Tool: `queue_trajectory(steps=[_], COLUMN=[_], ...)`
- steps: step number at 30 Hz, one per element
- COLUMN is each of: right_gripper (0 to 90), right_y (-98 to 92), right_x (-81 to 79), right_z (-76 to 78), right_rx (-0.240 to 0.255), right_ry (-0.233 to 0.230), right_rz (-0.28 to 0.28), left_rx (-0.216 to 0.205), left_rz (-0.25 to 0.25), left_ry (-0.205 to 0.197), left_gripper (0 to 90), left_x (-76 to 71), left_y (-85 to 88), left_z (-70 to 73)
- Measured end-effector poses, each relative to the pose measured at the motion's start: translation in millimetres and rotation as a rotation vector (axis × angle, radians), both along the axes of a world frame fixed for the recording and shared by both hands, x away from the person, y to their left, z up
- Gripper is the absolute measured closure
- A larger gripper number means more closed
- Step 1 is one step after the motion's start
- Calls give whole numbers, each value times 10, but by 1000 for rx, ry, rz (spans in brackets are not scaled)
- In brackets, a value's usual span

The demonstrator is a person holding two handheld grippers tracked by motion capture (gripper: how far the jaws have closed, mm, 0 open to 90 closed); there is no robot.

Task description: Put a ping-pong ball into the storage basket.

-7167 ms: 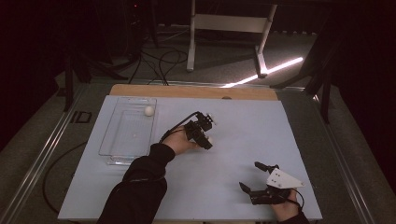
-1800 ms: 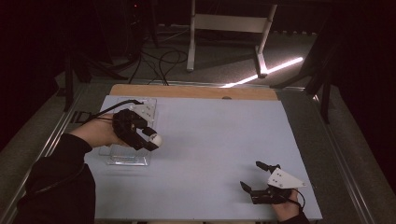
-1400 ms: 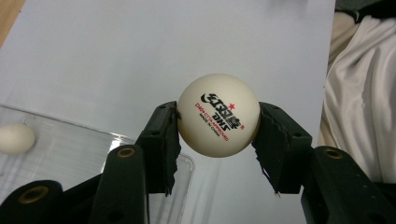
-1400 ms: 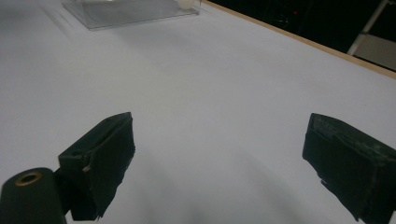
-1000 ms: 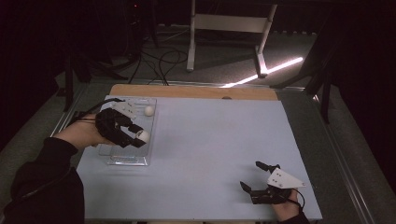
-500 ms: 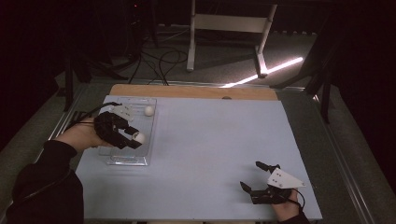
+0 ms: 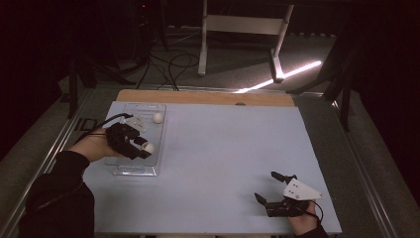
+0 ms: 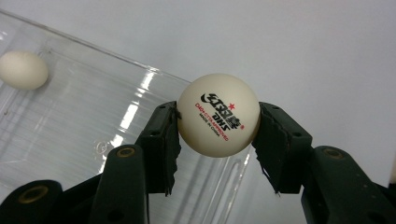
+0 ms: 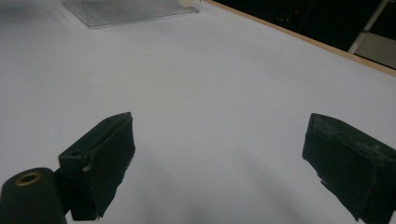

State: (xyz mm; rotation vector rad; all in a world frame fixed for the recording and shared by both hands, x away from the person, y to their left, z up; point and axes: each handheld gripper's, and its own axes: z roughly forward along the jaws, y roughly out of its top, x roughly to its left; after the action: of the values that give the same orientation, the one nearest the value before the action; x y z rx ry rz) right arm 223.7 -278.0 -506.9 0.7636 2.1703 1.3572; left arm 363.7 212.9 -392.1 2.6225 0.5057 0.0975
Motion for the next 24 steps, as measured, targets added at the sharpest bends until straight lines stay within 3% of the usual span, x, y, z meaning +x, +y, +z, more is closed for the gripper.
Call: queue_trajectory(steps=[8, 18, 24], right_gripper=[90, 90, 90], right_y=[-2, -7, -9], right_x=[1, 3, 1], right_z=[-1, -1, 0], right_rx=[1, 0, 2], right_ry=[2, 4, 2], right_rz=[2, 1, -2], left_rx=[36, 89, 140], left_rz=[16, 23, 42], left_ry=[21, 21, 33], left_gripper=[520, 519, 519], left_x=[60, 110, 134], left_y=[-36, -108, -149], left_z=[-111, -196, -262])
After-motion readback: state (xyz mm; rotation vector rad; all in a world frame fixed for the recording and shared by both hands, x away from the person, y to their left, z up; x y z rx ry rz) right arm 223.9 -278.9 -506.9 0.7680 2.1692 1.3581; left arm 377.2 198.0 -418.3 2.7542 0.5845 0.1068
